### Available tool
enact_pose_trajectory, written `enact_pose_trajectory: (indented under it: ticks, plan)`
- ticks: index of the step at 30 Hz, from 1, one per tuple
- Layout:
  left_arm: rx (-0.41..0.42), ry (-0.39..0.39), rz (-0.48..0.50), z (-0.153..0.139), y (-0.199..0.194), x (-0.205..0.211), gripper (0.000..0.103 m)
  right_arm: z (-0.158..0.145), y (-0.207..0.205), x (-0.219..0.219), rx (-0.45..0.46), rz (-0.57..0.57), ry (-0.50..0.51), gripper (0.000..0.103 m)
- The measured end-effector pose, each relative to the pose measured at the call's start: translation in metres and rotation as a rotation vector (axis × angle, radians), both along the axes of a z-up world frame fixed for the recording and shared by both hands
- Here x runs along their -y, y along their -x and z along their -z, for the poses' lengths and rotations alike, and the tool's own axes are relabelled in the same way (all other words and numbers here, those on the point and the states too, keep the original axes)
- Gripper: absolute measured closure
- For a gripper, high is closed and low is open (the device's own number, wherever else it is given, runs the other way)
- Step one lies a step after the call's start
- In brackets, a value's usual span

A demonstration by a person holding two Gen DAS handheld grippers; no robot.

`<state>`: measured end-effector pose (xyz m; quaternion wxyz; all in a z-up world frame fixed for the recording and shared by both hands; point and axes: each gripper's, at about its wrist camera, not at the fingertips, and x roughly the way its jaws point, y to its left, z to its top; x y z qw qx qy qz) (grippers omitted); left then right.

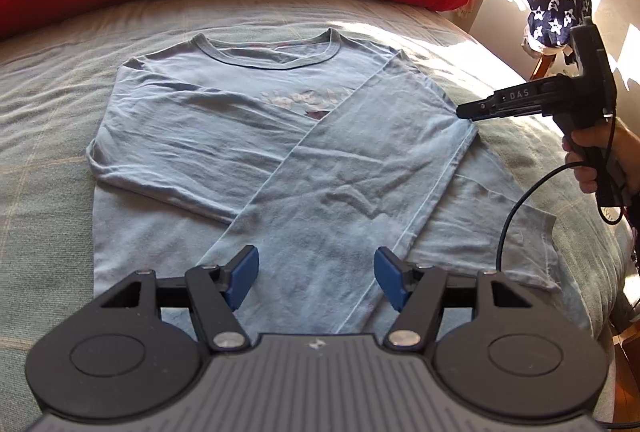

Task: Fold clothes
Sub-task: 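Open the left gripper and lift both grippers above the shirt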

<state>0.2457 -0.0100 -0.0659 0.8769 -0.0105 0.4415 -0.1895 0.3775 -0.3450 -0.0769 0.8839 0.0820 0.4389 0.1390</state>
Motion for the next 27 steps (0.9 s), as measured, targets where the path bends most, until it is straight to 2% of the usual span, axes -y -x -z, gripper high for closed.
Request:
enact_pose_trajectory:
  ticks: [5,7,13,15,18,19,24,27]
  plan:
    - [0.033,-0.012,-0.007,-0.014,0.016,-0.007,0.039,-0.026,0.030,-0.002,0.071,-0.025,-0.041,0.082]
    - [0.039,-0.010,0.004,-0.016,0.020,-0.005,0.037,-0.028,0.035,-0.010,0.071,-0.054,-0.074,0.081]
    - [-0.016,-0.019,-0.014,0.002,0.025,-0.005,0.037,0.002,0.038,-0.021,-0.017,-0.047,-0.057,0.081]
    - [-0.032,-0.018,-0.020,0.005,0.030,-0.011,0.037,0.002,0.046,-0.017,-0.010,-0.038,-0.054,0.080]
    - [-0.034,0.004,-0.011,-0.003,0.034,-0.022,0.036,-0.014,0.065,-0.019,0.034,-0.037,-0.012,0.065]
    - [-0.033,0.019,-0.016,-0.008,0.034,-0.027,0.036,-0.021,0.073,-0.021,0.056,-0.049,-0.012,0.063]
    - [-0.004,0.046,-0.058,-0.020,0.000,-0.037,0.035,-0.032,0.105,-0.049,0.094,-0.172,-0.080,0.060]
    - [0.014,0.061,-0.083,-0.027,-0.020,-0.043,0.035,-0.020,0.119,-0.074,0.089,-0.227,-0.051,0.060]
